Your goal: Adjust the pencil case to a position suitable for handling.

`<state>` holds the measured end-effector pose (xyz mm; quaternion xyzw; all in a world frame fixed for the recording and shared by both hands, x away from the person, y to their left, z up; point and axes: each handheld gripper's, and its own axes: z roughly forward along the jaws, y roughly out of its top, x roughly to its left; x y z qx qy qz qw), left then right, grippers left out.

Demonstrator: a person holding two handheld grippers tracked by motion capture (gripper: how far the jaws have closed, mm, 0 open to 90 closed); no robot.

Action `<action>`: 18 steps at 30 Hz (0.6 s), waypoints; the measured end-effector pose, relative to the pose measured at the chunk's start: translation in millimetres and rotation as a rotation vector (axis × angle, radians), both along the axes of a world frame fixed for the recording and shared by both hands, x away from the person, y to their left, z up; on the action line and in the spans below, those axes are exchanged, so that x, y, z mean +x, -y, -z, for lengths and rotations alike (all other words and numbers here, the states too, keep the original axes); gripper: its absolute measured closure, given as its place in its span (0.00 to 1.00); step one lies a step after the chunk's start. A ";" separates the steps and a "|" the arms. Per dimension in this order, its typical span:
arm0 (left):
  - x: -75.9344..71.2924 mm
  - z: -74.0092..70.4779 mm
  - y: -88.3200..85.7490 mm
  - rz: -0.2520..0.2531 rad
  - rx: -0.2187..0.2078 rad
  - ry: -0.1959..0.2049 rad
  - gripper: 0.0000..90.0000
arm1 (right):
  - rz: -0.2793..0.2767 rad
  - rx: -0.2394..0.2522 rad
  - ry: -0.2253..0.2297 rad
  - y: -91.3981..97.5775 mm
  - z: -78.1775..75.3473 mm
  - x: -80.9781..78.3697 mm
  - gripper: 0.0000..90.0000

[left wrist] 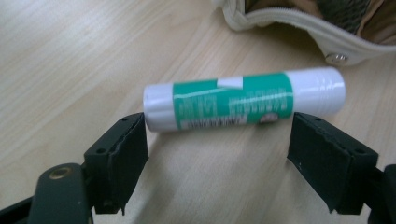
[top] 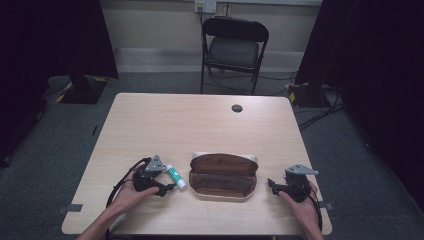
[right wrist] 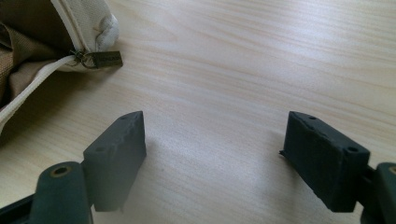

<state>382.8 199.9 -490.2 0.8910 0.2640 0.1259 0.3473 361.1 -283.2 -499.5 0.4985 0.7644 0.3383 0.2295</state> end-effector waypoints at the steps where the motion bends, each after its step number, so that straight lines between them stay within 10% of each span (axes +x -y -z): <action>1: -0.3 -0.2 -0.3 -0.002 -0.007 0.001 0.23 | 0.000 0.000 0.000 0.0 0.0 0.0 0.22; 18: -3.9 -6.3 -1.2 -0.002 -0.075 0.032 0.24 | -0.005 -0.001 0.000 0.0 0.0 1.1 0.22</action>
